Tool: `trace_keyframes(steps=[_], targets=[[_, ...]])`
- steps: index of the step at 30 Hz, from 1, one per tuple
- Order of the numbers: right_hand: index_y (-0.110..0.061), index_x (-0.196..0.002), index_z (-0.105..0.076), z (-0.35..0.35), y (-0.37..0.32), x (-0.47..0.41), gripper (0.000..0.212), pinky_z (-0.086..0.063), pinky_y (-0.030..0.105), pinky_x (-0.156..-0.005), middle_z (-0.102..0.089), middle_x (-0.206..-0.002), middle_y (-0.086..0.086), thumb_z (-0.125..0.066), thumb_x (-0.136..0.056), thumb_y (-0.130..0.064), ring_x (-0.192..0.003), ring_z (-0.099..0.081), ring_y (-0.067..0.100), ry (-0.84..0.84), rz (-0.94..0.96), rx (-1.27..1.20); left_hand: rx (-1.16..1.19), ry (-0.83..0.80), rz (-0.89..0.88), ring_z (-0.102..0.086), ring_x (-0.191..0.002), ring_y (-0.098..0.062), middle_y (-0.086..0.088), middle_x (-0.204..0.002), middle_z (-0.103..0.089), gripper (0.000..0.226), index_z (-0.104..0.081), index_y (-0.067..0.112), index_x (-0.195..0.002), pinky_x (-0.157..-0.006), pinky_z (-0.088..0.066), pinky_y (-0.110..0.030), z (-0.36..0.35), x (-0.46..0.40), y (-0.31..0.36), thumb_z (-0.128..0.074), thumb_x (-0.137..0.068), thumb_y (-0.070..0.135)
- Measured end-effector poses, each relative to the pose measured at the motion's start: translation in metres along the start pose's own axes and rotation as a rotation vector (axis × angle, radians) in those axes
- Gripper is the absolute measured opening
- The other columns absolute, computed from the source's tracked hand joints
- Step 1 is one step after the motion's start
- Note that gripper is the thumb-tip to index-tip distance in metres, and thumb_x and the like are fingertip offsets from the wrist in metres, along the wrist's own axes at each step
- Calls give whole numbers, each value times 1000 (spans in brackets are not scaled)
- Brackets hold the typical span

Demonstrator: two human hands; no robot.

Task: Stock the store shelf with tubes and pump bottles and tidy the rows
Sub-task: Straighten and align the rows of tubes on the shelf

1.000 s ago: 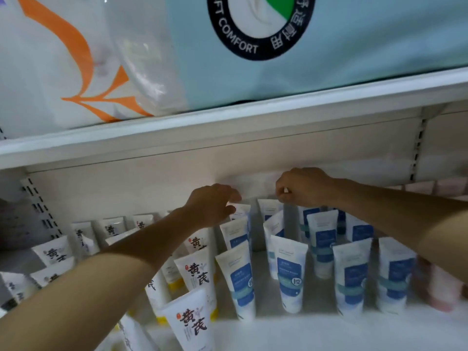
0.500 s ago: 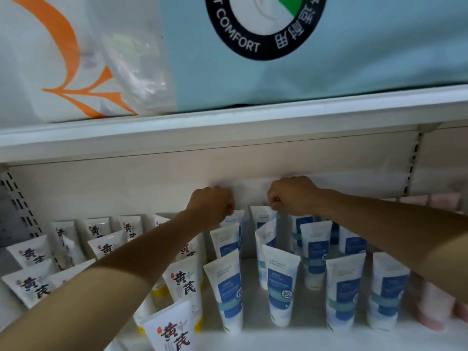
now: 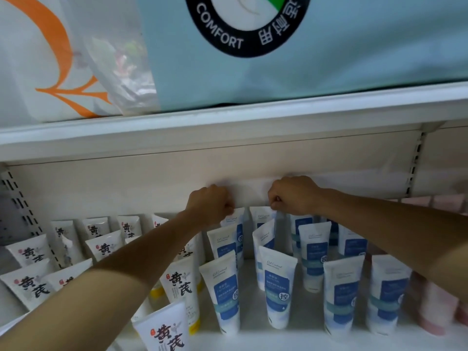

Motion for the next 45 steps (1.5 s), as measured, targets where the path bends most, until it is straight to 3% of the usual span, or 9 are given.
trace_keyframes(steps=[8,13,16,24,29,32,36,40,45], targets=[[-19,-94,-70,0,-2,3,16,-29,20,-57,-66,-95,-1,-56,-94,-27,-80,-59,15,-5,-8,-28,24,13,-34,-59,-97,-13,11,-108,-65,17,-70,31,-104,-75,-41,-27,10,7,2,-56,-94,30],[-19,-98,-70,5,-7,7,17,-37,25,-70,-59,-89,-8,-57,-95,-28,-80,-58,14,-1,-9,-47,17,23,-43,-59,-101,-13,11,-110,-65,18,-68,32,-108,-79,-43,-28,16,14,4,-56,-95,29],[-21,-97,-71,8,-7,9,15,-39,25,-67,-60,-85,-10,-58,-94,-27,-78,-59,13,5,-8,-73,22,29,-40,-59,-103,-13,11,-113,-64,19,-68,32,-110,-82,-45,-30,20,18,3,-57,-95,29],[-25,-101,-70,18,-16,21,13,-38,22,-69,-54,-77,-18,-60,-93,-28,-71,-52,3,47,113,-182,132,135,-50,-60,-95,-7,14,-113,-67,21,-71,29,-108,-75,-43,-24,41,36,-2,-54,-97,35],[-29,-111,-68,8,-31,29,23,-29,24,-77,-60,-100,-14,-65,-90,-37,-96,-47,7,-100,254,-93,144,-106,-19,-65,-88,-7,14,-101,-73,38,-73,31,-103,-91,-50,-36,22,52,-10,-55,-87,61],[-23,-102,-72,3,-39,30,18,-27,23,-75,-64,-94,-11,-64,-91,-34,-87,-54,9,-104,258,-95,95,-133,-39,-63,-88,-3,15,-101,-73,32,-74,30,-103,-95,-45,-34,16,59,-8,-63,-85,54],[-17,-84,-71,3,-41,34,15,-26,13,-60,-55,-65,-16,-65,-91,-28,-63,-55,6,-103,217,-127,73,-107,-61,-61,-88,-6,13,-101,-71,26,-73,28,-105,-89,-47,-32,18,61,-3,-63,-88,45],[-21,-71,-65,2,-38,37,19,-36,19,-59,-57,-61,-12,-65,-89,-25,-58,-56,8,-110,181,-140,127,-113,-69,-63,-89,-9,10,-100,-71,24,-75,26,-103,-85,-54,-36,18,61,3,-65,-88,41],[-25,-66,-60,0,-35,41,23,-36,19,-59,-59,-61,-9,-64,-89,-25,-57,-56,8,-132,167,-124,193,-137,-95,-63,-87,-9,8,-101,-72,23,-76,23,-102,-85,-54,-35,13,60,9,-67,-87,38]])
Point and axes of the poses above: each hand's wrist, its own x-axis away from the middle knuckle, its own z-axis out of the back of the hand, y = z × x, the point moved 6 cm from there along -x, towards the middle knuckle
